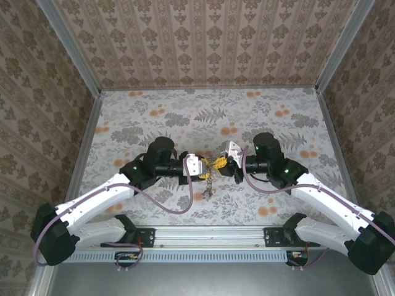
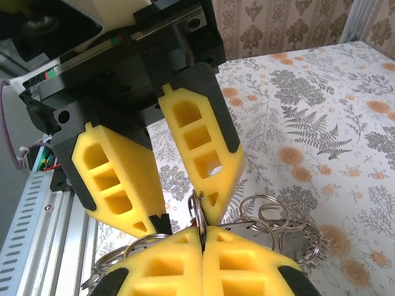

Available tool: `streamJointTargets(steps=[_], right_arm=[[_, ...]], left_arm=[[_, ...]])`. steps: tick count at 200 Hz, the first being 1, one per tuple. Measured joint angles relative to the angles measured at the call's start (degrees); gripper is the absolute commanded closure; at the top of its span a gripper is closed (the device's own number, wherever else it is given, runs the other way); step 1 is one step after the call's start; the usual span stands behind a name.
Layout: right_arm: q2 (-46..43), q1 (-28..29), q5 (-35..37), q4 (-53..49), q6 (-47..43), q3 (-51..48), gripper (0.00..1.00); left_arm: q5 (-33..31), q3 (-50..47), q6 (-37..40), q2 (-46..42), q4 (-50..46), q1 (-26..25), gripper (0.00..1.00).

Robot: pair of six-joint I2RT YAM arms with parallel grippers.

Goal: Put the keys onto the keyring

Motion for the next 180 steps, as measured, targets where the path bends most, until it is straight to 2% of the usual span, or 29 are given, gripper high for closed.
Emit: streamJointTargets(steps=[59, 150, 180], right_arm=[[-0.2, 0.0, 0.7, 1.1, 0.2, -0.4, 1.0], [-0.3, 0.5, 0.9, 1.8, -0.5, -0.6, 1.0], [-0.2, 1.0, 1.0, 1.7, -1.3, -0.6, 1.0]], left_arm=[[1.5, -0.4, -3.1, -1.9, 1.4, 2.7, 0.68], [3.9, 1.2, -3.3, -1.0, 0.0, 2.7, 0.68], [4.1, 2.4, -3.7, 0.2, -0.5, 2.7, 0.72]])
